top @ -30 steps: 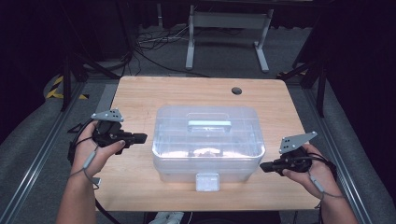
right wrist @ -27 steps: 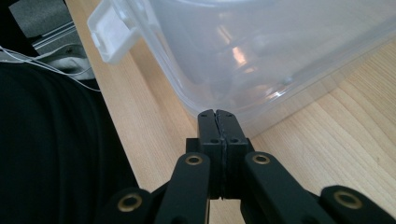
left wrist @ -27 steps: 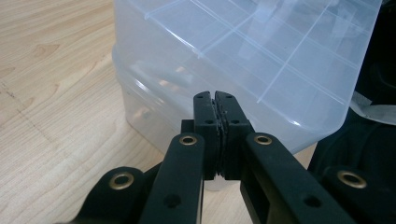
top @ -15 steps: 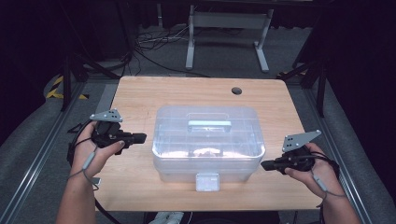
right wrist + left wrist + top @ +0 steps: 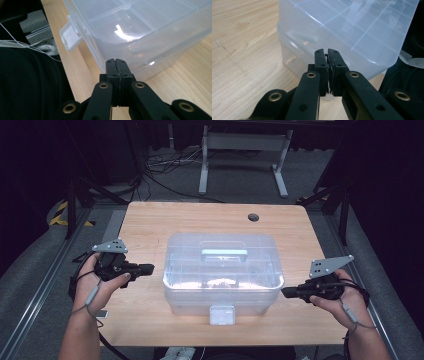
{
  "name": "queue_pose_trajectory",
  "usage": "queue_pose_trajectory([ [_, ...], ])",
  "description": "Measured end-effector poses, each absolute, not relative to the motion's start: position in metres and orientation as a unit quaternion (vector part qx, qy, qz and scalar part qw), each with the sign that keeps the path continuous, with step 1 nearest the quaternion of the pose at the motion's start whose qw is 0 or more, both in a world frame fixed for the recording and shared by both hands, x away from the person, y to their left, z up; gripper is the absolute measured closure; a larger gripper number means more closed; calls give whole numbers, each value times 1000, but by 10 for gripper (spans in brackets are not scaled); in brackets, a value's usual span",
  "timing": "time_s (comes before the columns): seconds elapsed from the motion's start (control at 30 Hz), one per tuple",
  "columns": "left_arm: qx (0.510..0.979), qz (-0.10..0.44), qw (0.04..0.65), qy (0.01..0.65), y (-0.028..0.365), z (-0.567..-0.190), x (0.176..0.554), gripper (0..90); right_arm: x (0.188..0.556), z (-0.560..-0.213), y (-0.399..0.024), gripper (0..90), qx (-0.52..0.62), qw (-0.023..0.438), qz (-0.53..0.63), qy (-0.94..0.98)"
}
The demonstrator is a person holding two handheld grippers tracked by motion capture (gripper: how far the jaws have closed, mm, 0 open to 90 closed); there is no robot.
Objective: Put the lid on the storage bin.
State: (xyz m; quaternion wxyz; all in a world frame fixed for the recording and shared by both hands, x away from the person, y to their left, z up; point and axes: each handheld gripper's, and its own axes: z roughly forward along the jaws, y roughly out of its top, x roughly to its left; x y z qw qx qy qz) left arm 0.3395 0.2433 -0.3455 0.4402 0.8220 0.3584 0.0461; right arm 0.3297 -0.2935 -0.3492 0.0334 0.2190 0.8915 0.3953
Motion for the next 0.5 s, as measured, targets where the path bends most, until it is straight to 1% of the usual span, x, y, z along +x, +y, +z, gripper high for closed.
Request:
queue_pose_trajectory([
  [0.23,817,54,440,368,250,-346,331,851,331,-338,-297,900,215,46,407,887],
  [0.5,812,60,438,382,256,-349,324,839,340,-329,-304,900,231,70,445,862],
])
